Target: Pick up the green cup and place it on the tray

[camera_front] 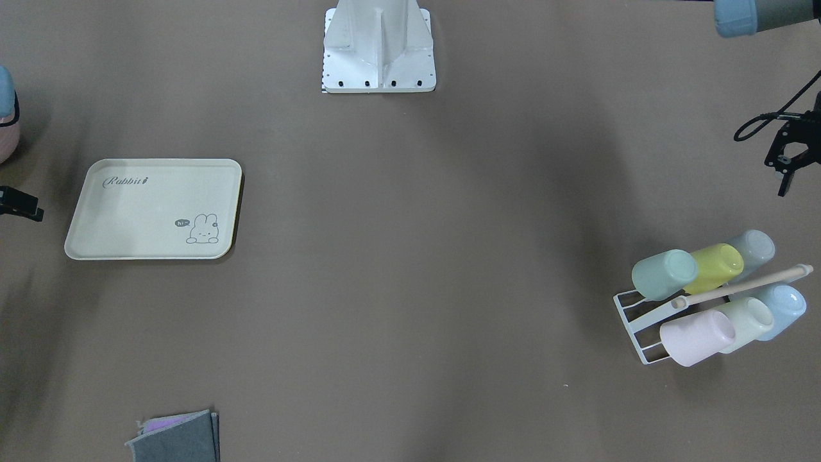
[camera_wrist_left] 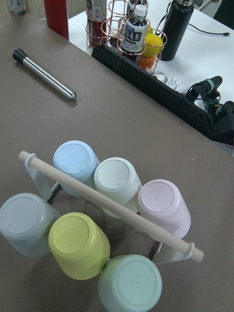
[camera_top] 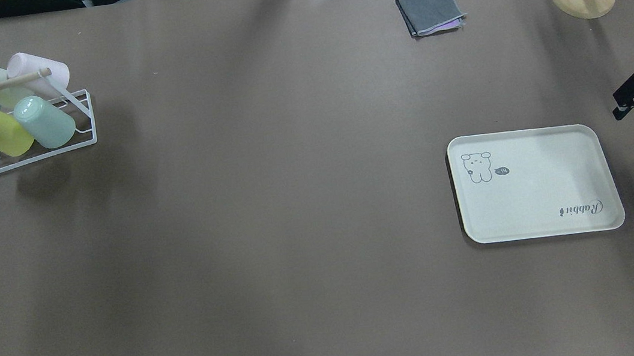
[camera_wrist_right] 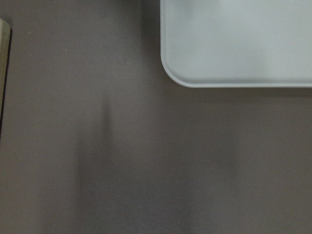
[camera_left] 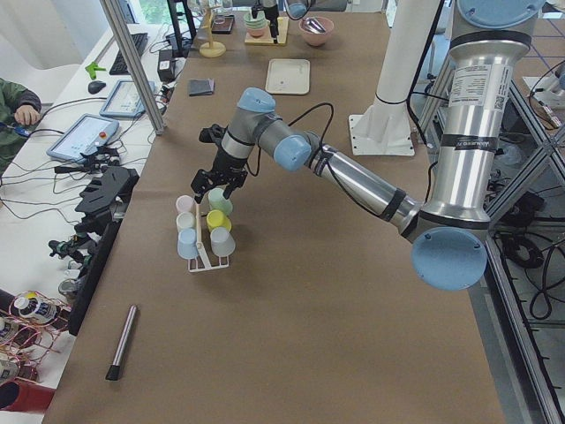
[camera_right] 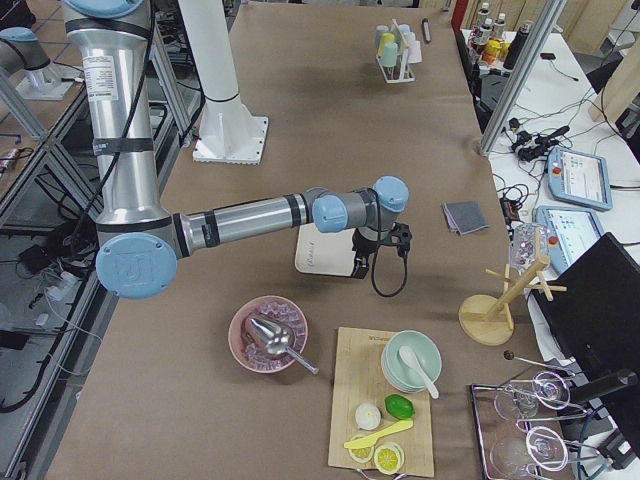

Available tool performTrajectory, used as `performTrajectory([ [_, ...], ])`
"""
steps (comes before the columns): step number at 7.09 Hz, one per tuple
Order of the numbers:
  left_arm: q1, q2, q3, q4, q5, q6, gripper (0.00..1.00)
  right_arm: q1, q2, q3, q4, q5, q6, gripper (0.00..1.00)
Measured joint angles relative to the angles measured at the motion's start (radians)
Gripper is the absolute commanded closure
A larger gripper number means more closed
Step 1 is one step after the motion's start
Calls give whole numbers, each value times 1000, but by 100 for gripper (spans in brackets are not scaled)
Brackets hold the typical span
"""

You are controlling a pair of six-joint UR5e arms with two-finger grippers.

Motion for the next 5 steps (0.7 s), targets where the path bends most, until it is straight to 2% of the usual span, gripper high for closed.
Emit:
performTrajectory([
  [2, 77, -17, -3, 20, 154, 127, 1, -43, -5, -74, 195, 4, 179, 0],
  [5, 220, -70, 5, 80, 381, 275, 1, -75, -19, -97, 246, 22, 239, 0],
])
